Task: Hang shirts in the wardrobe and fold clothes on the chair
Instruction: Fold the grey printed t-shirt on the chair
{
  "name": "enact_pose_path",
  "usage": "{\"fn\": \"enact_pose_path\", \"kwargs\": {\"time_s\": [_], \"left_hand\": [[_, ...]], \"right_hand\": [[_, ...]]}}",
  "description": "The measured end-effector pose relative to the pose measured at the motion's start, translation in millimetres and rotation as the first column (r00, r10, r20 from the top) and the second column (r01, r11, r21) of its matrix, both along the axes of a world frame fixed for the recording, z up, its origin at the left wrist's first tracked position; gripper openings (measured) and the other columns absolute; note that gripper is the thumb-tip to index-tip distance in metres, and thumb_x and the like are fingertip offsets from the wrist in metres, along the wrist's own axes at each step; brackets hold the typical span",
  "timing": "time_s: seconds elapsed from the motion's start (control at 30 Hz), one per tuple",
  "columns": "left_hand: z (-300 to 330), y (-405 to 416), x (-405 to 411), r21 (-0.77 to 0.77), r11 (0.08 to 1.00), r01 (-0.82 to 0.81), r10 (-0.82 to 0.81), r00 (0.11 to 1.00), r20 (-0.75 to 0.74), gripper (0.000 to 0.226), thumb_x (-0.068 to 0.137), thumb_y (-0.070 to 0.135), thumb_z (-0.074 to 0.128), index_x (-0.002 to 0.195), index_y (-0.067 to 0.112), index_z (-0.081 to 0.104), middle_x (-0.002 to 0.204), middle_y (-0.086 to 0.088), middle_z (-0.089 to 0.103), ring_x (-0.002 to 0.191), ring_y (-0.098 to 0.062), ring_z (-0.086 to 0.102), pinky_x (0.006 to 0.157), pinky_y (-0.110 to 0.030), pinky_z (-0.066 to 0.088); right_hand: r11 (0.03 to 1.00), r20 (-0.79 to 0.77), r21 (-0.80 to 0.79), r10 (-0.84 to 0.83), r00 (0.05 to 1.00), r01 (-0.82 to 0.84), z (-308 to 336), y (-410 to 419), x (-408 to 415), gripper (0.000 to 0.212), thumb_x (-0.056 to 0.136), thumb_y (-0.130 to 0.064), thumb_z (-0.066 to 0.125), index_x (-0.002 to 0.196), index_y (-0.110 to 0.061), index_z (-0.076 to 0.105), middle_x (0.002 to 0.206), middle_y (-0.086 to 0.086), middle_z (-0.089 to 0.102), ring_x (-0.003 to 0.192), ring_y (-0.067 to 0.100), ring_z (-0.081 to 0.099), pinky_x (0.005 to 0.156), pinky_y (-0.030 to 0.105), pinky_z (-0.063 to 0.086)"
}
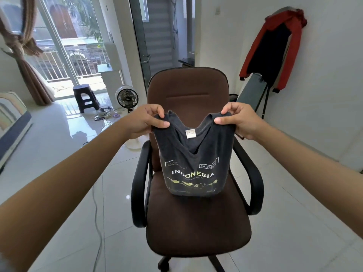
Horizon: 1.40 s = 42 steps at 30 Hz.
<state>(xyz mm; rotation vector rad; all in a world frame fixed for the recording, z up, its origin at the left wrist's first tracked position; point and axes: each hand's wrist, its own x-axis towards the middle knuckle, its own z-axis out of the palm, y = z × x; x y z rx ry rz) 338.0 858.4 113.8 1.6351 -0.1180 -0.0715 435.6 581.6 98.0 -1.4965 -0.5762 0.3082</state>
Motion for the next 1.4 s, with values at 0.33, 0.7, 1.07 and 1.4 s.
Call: {"fn": "enact_pose_path", "kwargs": {"time_s": [0.33,0.7,1.07,1.4], "left_hand": [[58.7,-14.5,-79.8,-0.142,0.983,-0.119,0.145,0.972,0.186,0.033,0.075,-0.014,0.059,0.062,0.016,0.053,0.066,-0.002,0.064,0.064,-0.015,0.064,0.061,-0.023,0.055],[37.2,33.3,-15.7,-0.09,0.943,-0.32,0.329,0.938,0.112,0.035,0.084,-0.019,0.049,0.068,0.012,0.044,0.066,-0.002,0.061,0.066,-0.016,0.058,0.062,-0.021,0.054],[52.4,42.7,115.7,-0.167,0.941,-0.293,0.314,0.943,0.114,0.036,0.085,-0.02,0.045,0.069,0.012,0.042,0.069,-0.006,0.063,0.067,-0.016,0.063,0.064,-0.023,0.057],[-24.1,31.0,67.7,-0.181,0.982,-0.063,0.053,0.997,-0.057,0.034,0.068,-0.013,0.06,0.057,0.019,0.055,0.075,-0.006,0.063,0.068,-0.017,0.064,0.061,-0.024,0.056]], "right_hand": [[0.992,0.059,0.128,-0.027,0.998,0.02,68.0,-5.5,-76.5,0.024,0.079,0.005,0.069,0.074,-0.014,0.055,0.064,-0.006,0.063,0.061,0.005,0.061,0.062,0.019,0.053],[0.986,-0.012,0.095,-0.138,0.99,0.139,49.4,10.6,9.3,0.022,0.076,0.006,0.071,0.077,-0.013,0.06,0.071,-0.004,0.065,0.07,0.012,0.062,0.063,0.021,0.056],[0.948,-0.163,0.235,-0.179,0.97,0.214,58.6,40.6,132.7,0.022,0.081,0.004,0.067,0.083,-0.015,0.056,0.086,0.003,0.06,0.075,0.016,0.061,0.061,0.023,0.055],[0.98,-0.266,0.161,-0.072,0.961,0.117,-18.2,8.5,79.5,0.026,0.083,0.007,0.06,0.076,-0.017,0.052,0.069,-0.002,0.062,0.06,0.01,0.062,0.056,0.02,0.052]]}}
